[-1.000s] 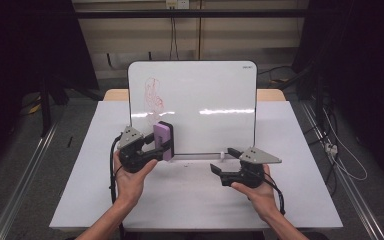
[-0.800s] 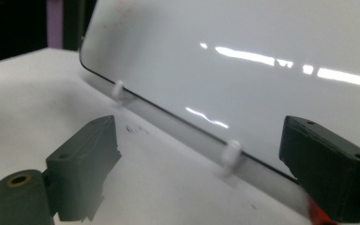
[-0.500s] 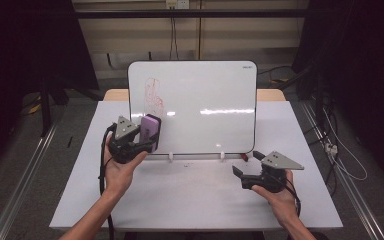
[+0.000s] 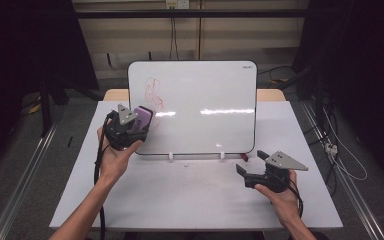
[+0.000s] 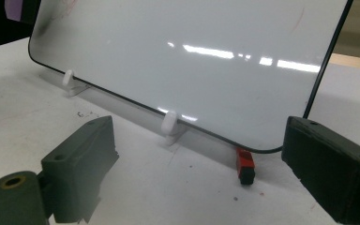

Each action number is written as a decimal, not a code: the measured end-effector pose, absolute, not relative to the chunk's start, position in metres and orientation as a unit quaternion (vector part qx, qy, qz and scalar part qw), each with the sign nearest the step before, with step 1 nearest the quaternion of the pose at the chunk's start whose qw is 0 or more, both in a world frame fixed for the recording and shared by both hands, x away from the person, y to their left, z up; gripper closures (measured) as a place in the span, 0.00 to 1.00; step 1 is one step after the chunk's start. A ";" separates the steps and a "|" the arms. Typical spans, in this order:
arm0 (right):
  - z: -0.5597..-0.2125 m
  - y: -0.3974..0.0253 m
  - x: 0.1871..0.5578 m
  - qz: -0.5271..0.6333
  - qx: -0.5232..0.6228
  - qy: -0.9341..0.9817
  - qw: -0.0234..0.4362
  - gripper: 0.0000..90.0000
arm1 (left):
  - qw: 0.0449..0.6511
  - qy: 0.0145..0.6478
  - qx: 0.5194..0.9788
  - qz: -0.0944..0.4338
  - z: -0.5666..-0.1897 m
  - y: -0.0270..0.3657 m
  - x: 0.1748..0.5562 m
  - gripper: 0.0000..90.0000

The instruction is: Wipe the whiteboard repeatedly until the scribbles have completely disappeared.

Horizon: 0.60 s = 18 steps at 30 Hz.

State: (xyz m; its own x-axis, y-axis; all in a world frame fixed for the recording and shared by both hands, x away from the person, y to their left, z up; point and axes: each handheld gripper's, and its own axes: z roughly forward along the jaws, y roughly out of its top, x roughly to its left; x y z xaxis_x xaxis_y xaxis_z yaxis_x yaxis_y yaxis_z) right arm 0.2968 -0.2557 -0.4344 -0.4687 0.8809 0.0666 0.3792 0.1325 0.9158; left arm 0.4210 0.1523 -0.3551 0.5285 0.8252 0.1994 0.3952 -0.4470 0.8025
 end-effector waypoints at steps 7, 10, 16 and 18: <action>-0.435 -0.257 0.297 0.484 0.448 0.706 0.260 0.09 | 0.358 0.390 0.797 0.289 -0.363 0.149 0.432 0.46; -0.435 -0.257 0.297 0.484 0.448 0.706 0.260 0.09 | 0.362 0.395 0.794 0.288 -0.365 0.147 0.435 0.46; -0.435 -0.257 0.297 0.484 0.448 0.705 0.260 0.09 | 0.351 0.387 0.799 0.296 -0.369 0.142 0.439 0.46; -0.435 -0.257 0.297 0.485 0.447 0.705 0.260 0.09 | 0.349 0.384 0.800 0.302 -0.371 0.140 0.440 0.46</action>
State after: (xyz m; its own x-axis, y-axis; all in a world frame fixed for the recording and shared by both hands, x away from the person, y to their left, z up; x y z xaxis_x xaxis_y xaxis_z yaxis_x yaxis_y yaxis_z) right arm 0.2967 -0.2567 -0.4350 -0.4643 0.8832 0.0666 0.3786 0.1299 0.9164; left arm 0.4400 0.1396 -0.3709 0.5226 0.8248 0.2159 0.4035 -0.4623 0.7896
